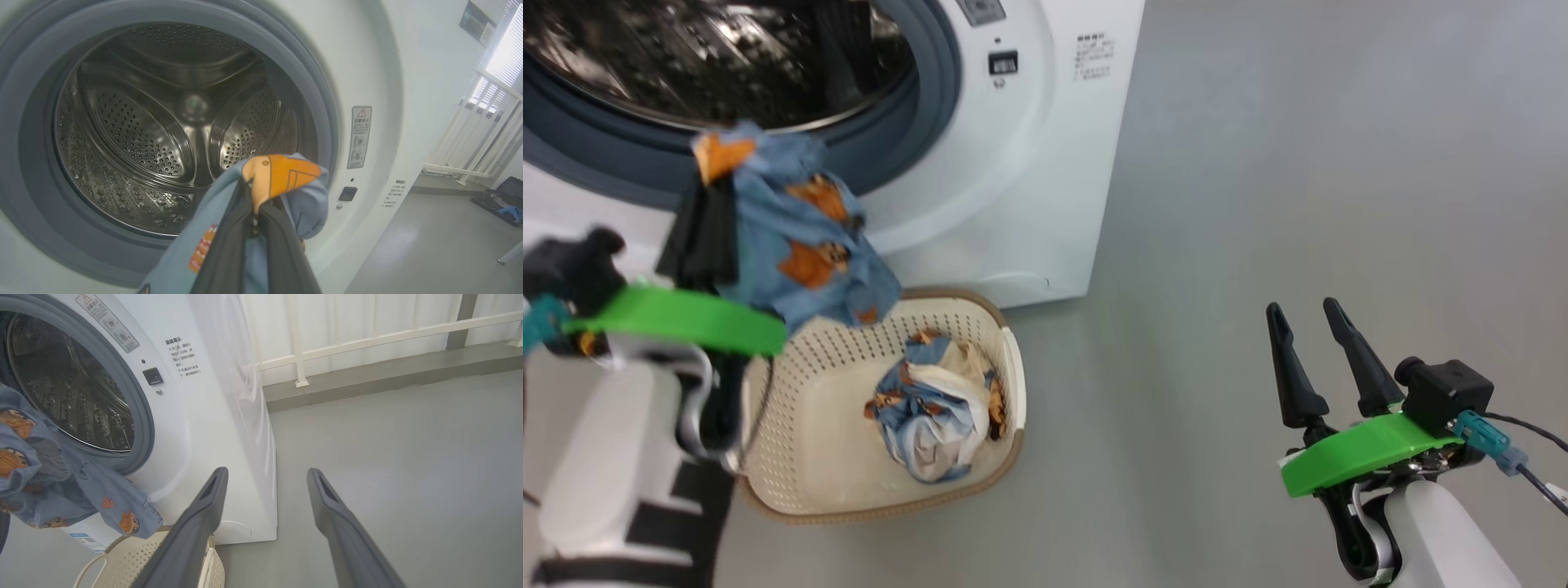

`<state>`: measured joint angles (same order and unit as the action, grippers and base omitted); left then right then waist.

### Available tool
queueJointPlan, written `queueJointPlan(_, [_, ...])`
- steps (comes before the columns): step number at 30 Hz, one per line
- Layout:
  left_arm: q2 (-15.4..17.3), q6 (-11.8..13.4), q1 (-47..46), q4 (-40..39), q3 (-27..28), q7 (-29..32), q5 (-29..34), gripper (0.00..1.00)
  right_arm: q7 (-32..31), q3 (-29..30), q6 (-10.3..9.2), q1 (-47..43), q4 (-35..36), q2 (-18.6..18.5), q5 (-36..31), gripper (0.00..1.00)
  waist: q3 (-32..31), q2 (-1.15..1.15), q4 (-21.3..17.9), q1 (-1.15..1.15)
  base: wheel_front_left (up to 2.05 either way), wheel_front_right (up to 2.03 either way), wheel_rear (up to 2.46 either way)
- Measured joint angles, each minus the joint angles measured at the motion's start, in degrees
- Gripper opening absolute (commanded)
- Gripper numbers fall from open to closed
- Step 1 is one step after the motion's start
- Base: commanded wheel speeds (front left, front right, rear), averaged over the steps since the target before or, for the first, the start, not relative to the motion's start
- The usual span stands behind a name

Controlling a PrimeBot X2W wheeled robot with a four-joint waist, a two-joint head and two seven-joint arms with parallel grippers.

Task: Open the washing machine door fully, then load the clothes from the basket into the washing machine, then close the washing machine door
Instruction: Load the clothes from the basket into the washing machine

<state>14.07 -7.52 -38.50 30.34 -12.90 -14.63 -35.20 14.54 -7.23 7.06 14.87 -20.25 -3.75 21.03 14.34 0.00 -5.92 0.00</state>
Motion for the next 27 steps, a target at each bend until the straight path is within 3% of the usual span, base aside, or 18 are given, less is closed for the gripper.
queueJointPlan(12, [4.6, 0.0, -20.7, 16.3, -2.6, 0.0, -0.6, 0.0, 0.0, -0.8, 0.0, 3.6, 6.4, 0.5, -0.8, 1.0, 10.7, 0.0, -2.6, 0.0, 0.0, 0.0, 0.0])
queueJointPlan(19, [9.2, 0.0, -29.6, 18.9, -3.3, 0.0, -1.8, 0.0, 0.0, -1.6, 0.0, 3.8, 10.6, 0.6, 0.2, 1.0, 17.6, 0.0, -4.8, 0.0, 0.0, 0.0, 0.0])
queueJointPlan(27, [11.5, 0.0, -35.6, 20.2, -4.9, 0.0, -1.9, 0.0, 0.0, -1.7, 0.0, 3.8, 12.7, 0.7, 0.8, 1.0, 23.1, 0.0, -7.4, 0.0, 0.0, 0.0, 0.0])
